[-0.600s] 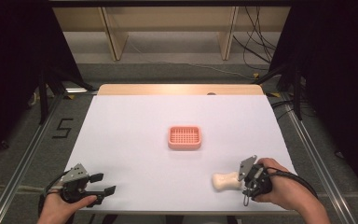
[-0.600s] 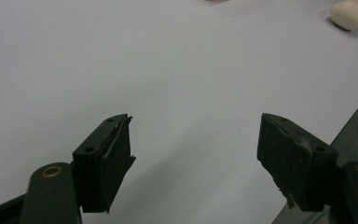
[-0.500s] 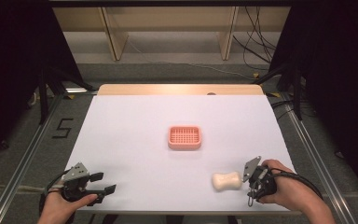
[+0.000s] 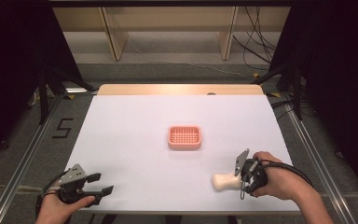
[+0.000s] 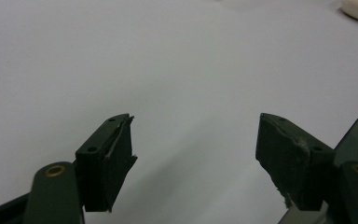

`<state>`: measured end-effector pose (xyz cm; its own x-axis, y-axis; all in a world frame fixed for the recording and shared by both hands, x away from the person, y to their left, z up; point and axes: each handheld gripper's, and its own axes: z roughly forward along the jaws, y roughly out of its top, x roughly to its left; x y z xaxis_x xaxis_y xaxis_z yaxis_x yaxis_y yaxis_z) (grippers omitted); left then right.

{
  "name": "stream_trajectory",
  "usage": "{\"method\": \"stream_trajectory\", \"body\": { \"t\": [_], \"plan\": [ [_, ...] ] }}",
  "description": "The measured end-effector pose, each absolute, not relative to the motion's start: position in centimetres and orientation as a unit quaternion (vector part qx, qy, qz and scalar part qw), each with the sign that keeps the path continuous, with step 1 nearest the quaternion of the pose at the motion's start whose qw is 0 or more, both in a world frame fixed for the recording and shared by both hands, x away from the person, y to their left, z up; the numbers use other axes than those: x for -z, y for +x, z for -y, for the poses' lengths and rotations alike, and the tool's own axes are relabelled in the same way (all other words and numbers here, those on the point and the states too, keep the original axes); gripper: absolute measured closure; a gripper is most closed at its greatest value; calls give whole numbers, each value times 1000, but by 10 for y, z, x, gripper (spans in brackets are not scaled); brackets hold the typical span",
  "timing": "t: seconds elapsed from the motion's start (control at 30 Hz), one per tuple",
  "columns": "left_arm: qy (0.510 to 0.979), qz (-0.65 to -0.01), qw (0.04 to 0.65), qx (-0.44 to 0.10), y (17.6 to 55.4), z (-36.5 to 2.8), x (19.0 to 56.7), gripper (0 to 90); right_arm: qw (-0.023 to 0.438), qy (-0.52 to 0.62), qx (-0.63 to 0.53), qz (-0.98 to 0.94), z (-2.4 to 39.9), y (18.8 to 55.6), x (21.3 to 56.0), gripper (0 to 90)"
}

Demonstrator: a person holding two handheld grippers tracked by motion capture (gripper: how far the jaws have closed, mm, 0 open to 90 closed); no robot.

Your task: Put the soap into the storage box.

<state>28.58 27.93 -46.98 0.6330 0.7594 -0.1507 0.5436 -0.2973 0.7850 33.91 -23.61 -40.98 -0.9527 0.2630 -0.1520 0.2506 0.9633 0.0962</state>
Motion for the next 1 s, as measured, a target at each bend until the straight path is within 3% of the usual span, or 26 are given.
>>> {"method": "stream_trajectory", "body": {
  "t": [1.0],
  "plan": [
    [797, -410, 431, -110, 287, -280, 472, 250, 38, 66, -13, -997, 196, 368, 422, 354]
  ]
}}
